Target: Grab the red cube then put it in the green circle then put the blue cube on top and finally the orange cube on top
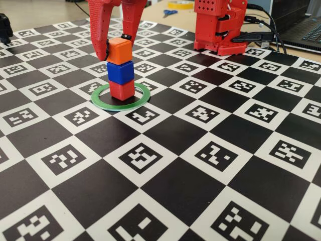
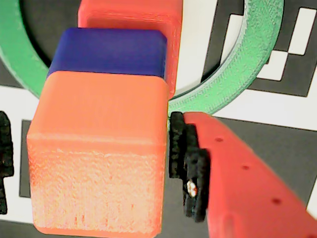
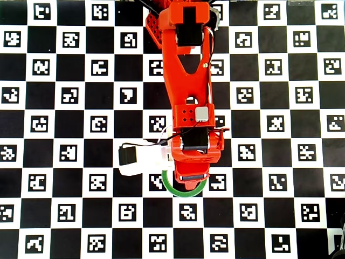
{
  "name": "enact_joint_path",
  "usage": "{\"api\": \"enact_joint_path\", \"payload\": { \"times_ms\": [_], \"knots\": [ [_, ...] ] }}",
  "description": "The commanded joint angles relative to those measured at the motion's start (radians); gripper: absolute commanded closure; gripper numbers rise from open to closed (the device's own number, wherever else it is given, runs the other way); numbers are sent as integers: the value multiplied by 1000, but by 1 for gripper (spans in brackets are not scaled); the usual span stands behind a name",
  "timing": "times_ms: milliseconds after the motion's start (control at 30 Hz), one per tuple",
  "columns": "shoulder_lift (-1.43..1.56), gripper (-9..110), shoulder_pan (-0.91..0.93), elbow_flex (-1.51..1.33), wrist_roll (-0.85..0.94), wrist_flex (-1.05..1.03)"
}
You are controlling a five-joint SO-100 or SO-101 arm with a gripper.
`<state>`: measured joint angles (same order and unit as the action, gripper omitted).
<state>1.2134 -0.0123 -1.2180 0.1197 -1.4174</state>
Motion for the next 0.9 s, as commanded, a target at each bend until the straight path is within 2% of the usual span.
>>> {"api": "enact_joint_path", "payload": {
  "times_ms": [0, 233, 500, 867],
  "knots": [
    [98, 75, 8, 11, 25, 9],
    [160, 63, 11, 17, -2, -26],
    [241, 57, 11, 54, -28, -120],
    [514, 58, -3, -8, -41, -158]
  ]
}}
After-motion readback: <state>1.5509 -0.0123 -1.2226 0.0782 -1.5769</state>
